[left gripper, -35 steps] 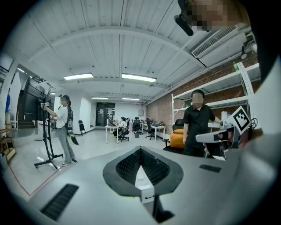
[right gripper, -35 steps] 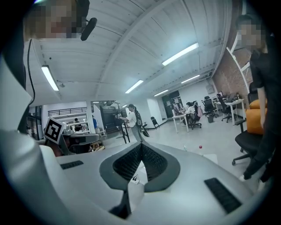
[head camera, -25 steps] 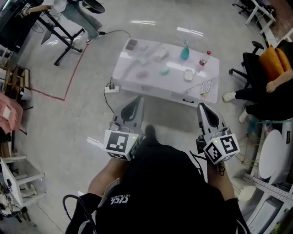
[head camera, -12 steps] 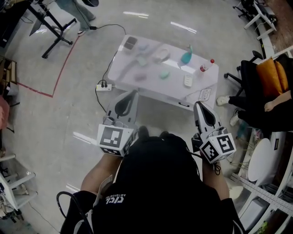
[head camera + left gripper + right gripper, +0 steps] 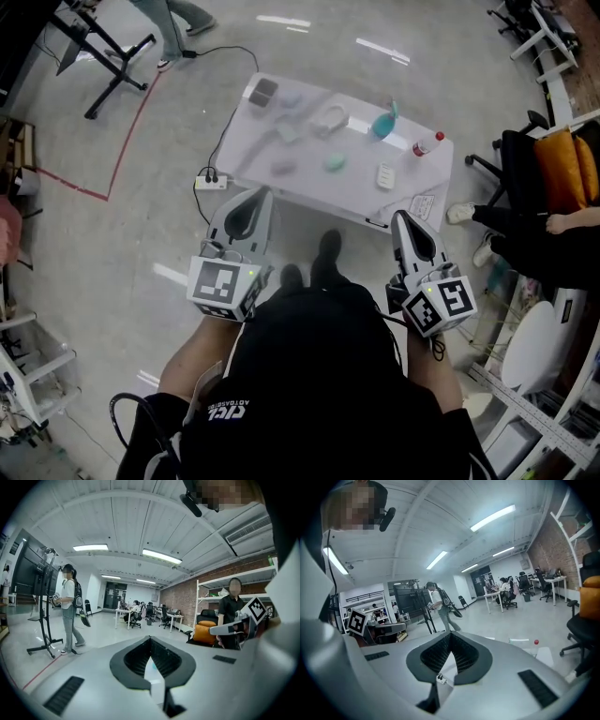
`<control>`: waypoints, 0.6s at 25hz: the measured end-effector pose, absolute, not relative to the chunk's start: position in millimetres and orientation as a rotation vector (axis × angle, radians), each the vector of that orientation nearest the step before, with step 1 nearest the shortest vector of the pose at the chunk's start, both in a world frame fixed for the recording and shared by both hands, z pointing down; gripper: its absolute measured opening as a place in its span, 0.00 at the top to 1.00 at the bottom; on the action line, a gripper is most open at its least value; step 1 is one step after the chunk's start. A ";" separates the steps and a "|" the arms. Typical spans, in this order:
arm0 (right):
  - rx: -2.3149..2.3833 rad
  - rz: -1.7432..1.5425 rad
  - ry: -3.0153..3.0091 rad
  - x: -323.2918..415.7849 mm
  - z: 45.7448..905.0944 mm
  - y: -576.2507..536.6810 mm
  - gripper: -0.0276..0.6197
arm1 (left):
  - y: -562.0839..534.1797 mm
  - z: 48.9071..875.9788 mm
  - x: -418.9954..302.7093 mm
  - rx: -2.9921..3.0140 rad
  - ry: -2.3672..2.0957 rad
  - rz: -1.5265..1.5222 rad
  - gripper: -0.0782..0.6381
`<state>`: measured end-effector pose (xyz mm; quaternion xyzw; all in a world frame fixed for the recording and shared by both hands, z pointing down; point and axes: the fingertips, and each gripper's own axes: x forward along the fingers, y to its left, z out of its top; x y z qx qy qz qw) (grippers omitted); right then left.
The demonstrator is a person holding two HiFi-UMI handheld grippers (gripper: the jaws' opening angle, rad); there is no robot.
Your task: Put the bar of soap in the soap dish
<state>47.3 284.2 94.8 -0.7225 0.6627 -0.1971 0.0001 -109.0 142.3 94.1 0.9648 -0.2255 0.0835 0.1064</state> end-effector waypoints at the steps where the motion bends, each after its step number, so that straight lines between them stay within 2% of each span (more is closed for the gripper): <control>1: -2.262 -0.631 2.083 56.1 99.8 280.3 0.95 | 136.3 97.3 -101.5 2.824 -0.676 0.249 0.88; 8: -2.193 -0.709 2.106 119.2 130.2 260.2 0.95 | 110.8 108.9 -53.5 2.774 -0.787 0.313 0.88; 15: -2.126 -0.836 2.196 132.6 161.6 234.4 0.95 | 95.1 129.8 -27.0 2.759 -0.807 0.388 0.88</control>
